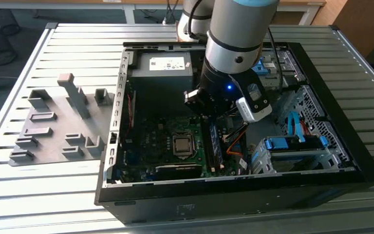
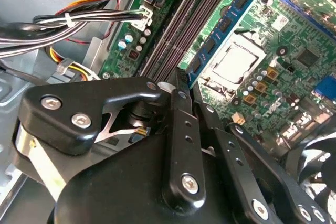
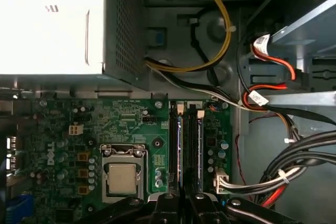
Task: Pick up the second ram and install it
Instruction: 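Insert the second ram into the second slot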
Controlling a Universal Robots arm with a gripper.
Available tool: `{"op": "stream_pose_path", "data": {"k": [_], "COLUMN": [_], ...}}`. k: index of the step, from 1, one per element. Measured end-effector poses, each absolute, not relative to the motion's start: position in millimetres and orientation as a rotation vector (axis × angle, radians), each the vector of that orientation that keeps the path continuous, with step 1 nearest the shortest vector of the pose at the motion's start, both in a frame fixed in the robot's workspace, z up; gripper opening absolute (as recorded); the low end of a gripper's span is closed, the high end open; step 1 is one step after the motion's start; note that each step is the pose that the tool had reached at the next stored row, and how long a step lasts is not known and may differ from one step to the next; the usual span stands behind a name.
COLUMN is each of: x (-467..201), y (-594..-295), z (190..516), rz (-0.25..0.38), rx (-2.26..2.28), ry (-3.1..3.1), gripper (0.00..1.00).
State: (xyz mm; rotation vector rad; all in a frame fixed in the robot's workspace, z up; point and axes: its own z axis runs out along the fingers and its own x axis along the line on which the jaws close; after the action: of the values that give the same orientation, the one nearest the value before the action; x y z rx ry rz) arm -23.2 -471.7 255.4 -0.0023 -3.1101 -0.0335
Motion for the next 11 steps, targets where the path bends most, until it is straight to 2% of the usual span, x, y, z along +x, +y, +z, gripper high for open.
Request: {"op": "stream_pose_path", "data": {"k": [11], "x": [-22.5], "y": [-471.8], "z": [245.6], "rz": [-0.033], "rx": [0.005], "ry": [-3.108], "gripper": [0.14]}}
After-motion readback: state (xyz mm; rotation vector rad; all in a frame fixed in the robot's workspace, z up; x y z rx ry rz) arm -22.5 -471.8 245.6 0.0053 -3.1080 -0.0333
